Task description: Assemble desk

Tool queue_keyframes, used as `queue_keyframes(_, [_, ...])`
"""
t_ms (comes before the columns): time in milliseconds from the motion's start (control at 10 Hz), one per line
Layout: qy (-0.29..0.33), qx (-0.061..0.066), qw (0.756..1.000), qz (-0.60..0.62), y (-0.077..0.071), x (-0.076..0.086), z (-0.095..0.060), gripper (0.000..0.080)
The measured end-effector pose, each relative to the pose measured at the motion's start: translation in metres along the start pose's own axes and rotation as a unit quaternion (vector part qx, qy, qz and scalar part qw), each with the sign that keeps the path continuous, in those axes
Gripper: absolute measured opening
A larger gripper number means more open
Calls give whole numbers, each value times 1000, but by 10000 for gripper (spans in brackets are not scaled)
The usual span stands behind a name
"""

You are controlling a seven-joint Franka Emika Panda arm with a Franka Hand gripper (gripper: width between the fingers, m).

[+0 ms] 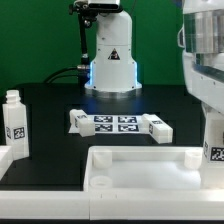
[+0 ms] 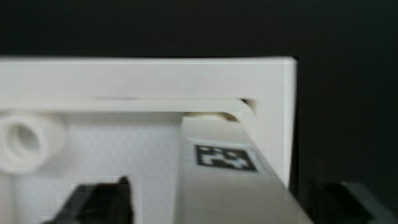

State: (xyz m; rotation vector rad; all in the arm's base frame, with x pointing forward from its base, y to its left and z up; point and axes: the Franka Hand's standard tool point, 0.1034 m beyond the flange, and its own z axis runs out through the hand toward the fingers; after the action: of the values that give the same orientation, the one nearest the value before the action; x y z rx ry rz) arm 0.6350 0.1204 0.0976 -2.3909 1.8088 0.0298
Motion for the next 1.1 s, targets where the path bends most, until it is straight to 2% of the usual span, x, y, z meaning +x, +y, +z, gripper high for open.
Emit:
queue_keyframes(100, [-1,0,997,-75,0,0,-1,608])
queue_keyframes(400, [0,-1,987,-163,0,1,0,648])
queue_keyframes(500, [6,-4,972,-236,0,4,-2,648])
queue_keyframes(600, [17,-10,945,-326,-1,7,-5,649])
queue_keyframes(700, [31,-23,891,-451,-2,6,-8,649])
queue_keyframes(800, [32,-25,874,-484,-2,4,-8,649])
queue_keyframes(900, [32,-24,881,-472,-2,5,-7,649])
queue_keyframes(1000, [32,-24,885,-463,-2,5,-7,535])
queue_keyframes(1100, [32,-23,892,-451,-2,5,-7,535])
